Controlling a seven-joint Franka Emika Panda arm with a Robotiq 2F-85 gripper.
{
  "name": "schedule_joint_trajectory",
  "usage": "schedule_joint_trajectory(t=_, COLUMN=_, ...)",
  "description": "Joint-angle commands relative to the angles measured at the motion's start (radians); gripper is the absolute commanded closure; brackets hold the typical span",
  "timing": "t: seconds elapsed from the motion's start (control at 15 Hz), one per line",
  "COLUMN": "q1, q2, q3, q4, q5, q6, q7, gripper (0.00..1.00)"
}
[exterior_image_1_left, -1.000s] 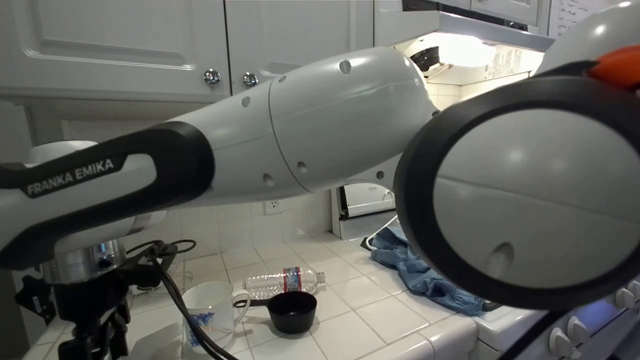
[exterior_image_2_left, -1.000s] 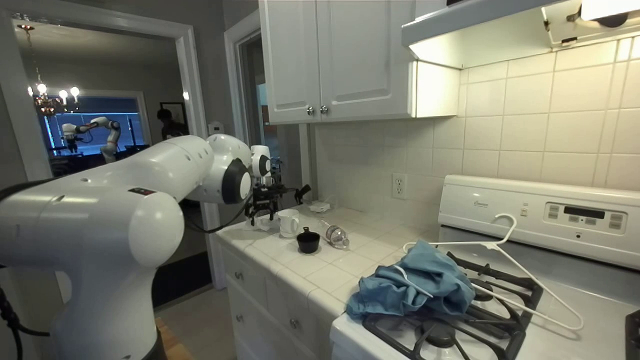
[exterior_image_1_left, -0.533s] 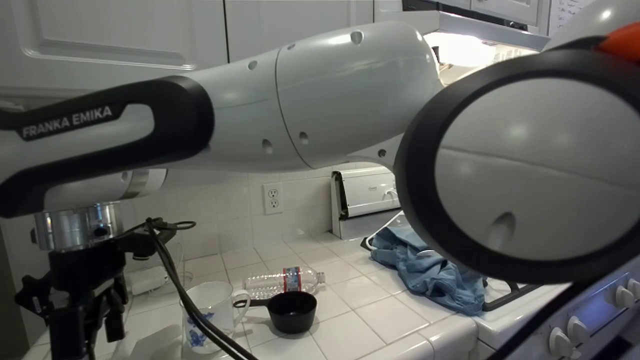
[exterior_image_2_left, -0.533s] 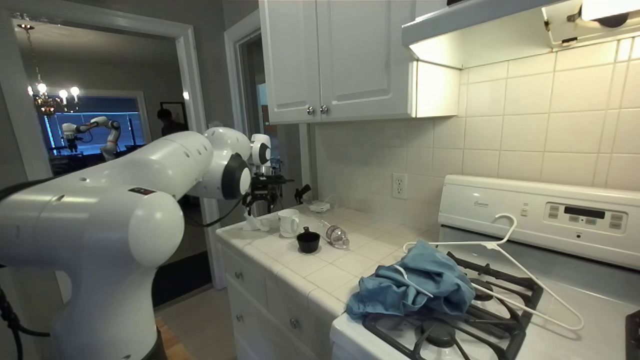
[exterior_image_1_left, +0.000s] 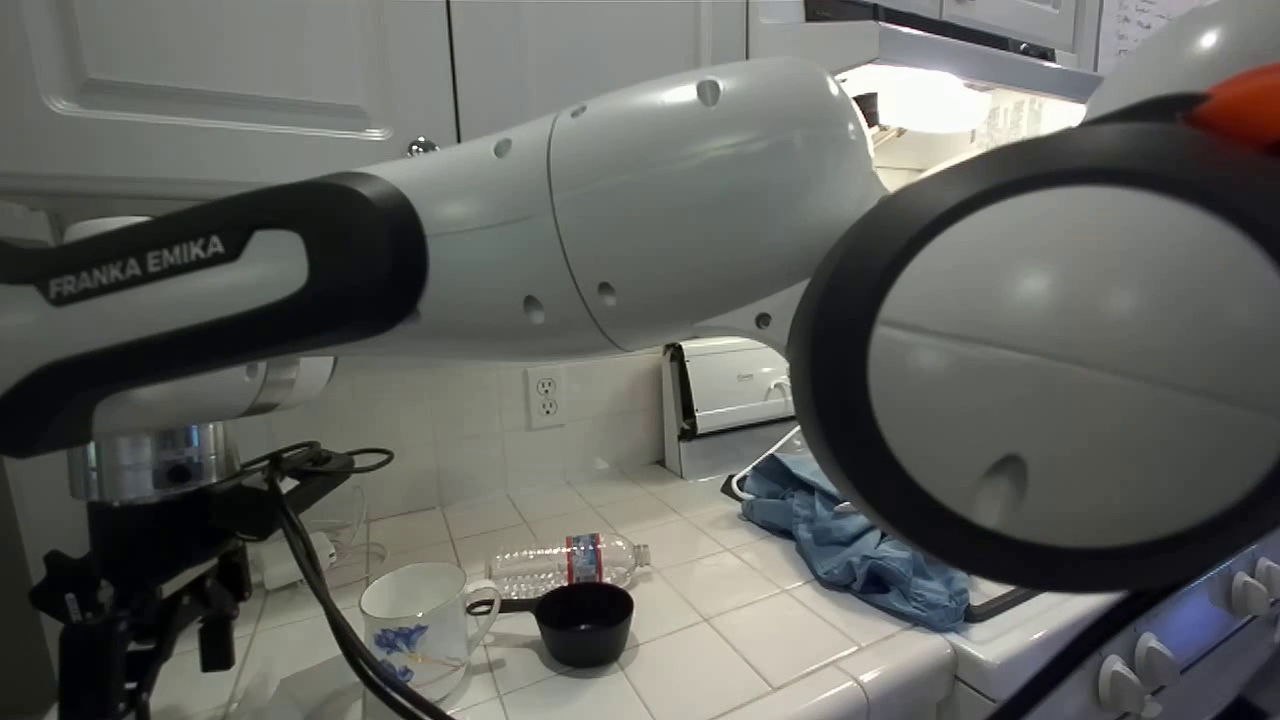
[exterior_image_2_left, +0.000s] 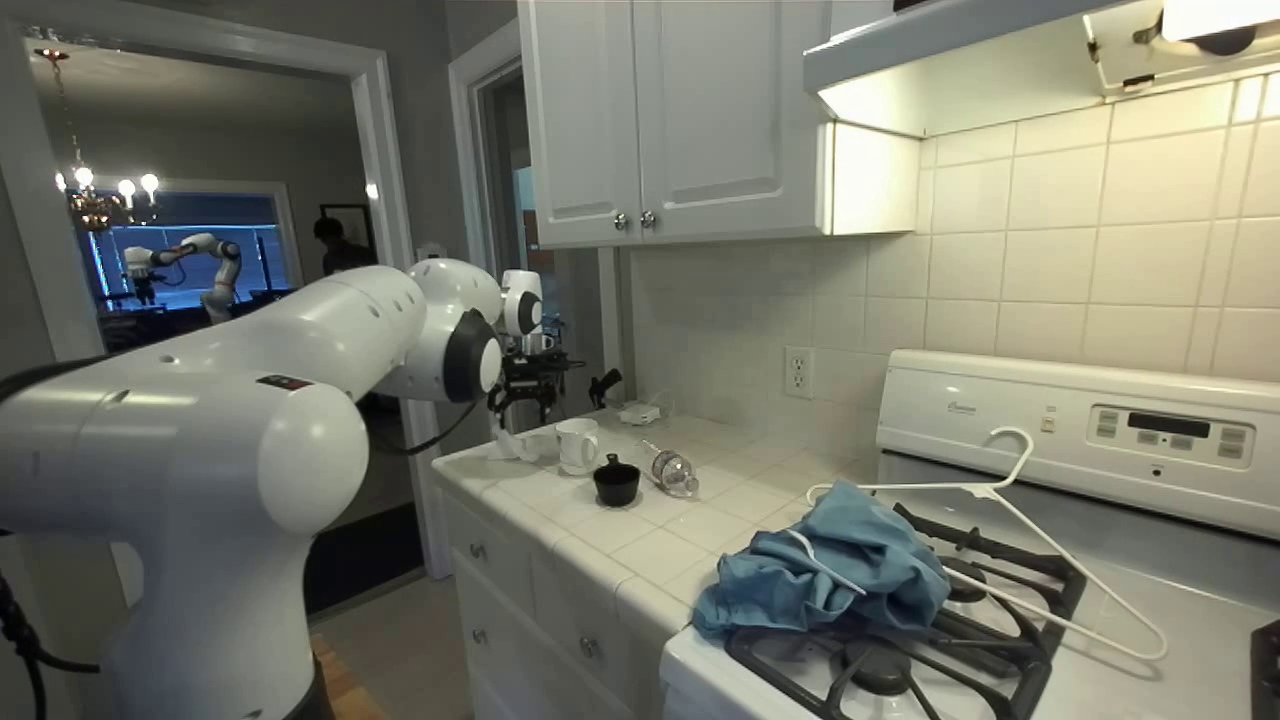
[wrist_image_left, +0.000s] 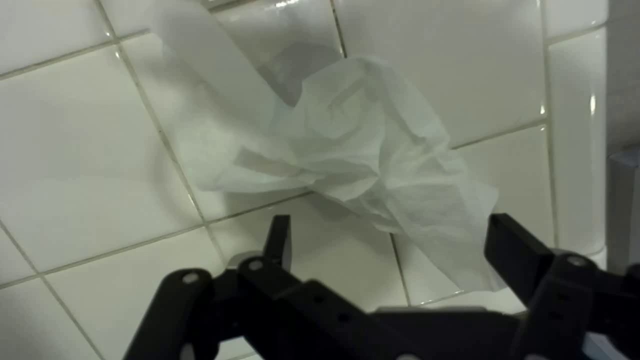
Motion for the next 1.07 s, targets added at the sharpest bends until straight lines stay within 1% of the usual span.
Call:
schedule_joint_trajectory(t=0.0, q1=0.011, q2=-0.001, q3=-0.015, q4=-0.026, q5=0.006, q6=0.041, q7=0.088, gripper=0.00)
schedule_joint_trajectory(t=0.07, q1=0.005, q2=-0.010, q3=-0.003, q4=-0.035, q5=0.019, q6=0.019, q7=0.093, gripper=0.00)
schedule_joint_trajectory(t=0.13, q1=0.002, q2=-0.007, q3=-0.007, q4=-0.028, q5=0.006, q6=0.029, q7=0.058, gripper=0.00)
schedule_joint_trajectory(t=0.27, q1=0.006, q2=0.020, q3=-0.007, q4=0.017, q5=0.006, q6=0.007, q7=0.070, gripper=0.00)
schedule_joint_trajectory(t=0.53, q1=0.003, q2=0.037, q3=-0.014, q4=0.019, q5=0.001, q6=0.038, q7=0.070, gripper=0.00)
schedule_joint_trajectory(t=1.0, q1=0.001, q2=0.078, q3=-0.031, q4=0.016, q5=-0.007, q6=0.051, q7=0.081, gripper=0.00)
